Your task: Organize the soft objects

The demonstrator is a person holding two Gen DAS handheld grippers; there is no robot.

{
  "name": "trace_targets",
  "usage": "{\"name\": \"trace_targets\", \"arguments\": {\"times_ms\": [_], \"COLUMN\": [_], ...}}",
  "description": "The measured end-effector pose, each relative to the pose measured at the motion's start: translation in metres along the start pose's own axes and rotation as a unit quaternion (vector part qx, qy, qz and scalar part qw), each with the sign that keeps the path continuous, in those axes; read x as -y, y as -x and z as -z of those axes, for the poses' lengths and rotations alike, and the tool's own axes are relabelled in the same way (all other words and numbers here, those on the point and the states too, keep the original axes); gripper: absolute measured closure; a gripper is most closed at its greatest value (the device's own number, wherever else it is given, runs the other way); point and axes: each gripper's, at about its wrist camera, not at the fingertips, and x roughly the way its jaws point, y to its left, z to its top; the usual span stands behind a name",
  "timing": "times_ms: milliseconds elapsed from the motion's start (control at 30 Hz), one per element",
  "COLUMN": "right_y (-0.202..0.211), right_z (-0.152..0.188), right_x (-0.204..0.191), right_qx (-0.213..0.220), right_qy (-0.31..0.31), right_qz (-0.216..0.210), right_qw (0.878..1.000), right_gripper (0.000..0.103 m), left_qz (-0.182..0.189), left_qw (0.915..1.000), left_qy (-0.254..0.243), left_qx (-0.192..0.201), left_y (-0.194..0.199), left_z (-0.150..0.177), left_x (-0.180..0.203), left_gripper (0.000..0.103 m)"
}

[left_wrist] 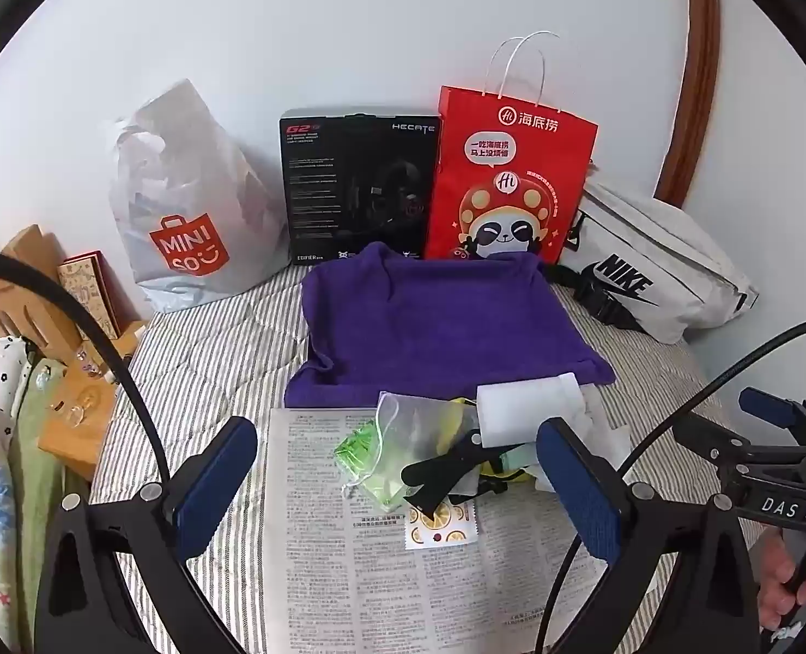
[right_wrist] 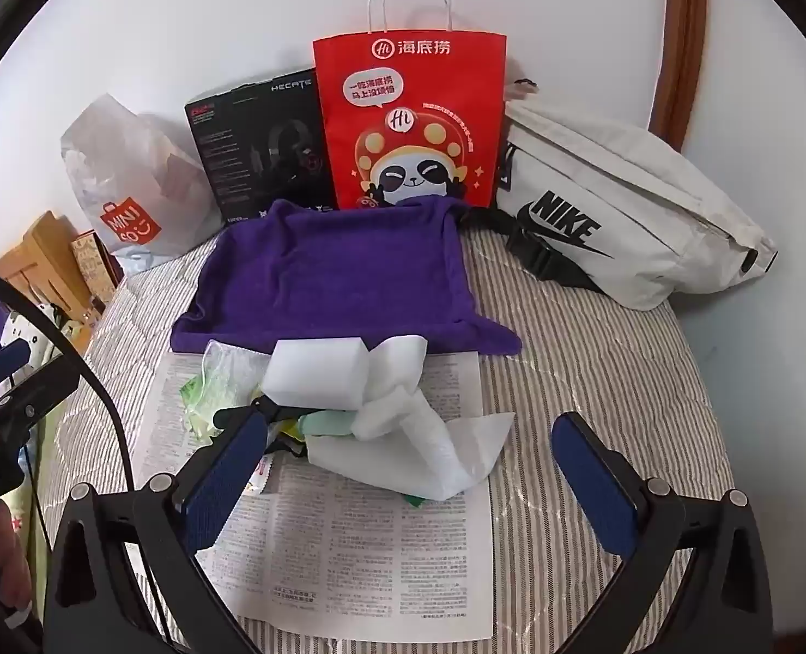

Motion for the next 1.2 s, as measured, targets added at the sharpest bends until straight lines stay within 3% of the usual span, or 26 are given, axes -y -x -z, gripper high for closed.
{"name": "trace_targets", "arguments": {"times_ms": [167,267,367,1200], "right_y": [0.008,0.012,0.012,0.026], "right_z": [-0.001,0.001,-0.003,0.001], "right_x": [-0.001,-0.002,0.002,-0.002], "right_qx": [0.013,0.017,0.009,0.018], "right_qy": [0.001,0.001,-0.001,0.001], "right_qz": [0.003,0.005,0.006,0.006], "right_qw": [1.000,1.000,1.000,1.000], "right_gripper": [0.000,0.000,0.000,0.000], "left_qz": [-0.017,-0.016,0.006,-0.001], "left_qw": [0.9998,0.9998,1.0000,1.0000], "left_qy": [0.001,-0.007,0.004,0.001], "left_qx": [-0.004,-0.002,-0.001,-0.004], "left_y": [0.003,-0.003,0.003,0.009], "left_z": [0.002,0.000,0.001,0.007], "left_x": [0.003,0.012,-0.002,-0.003], "left_gripper": [0.000,0.000,0.000,0.000]}}
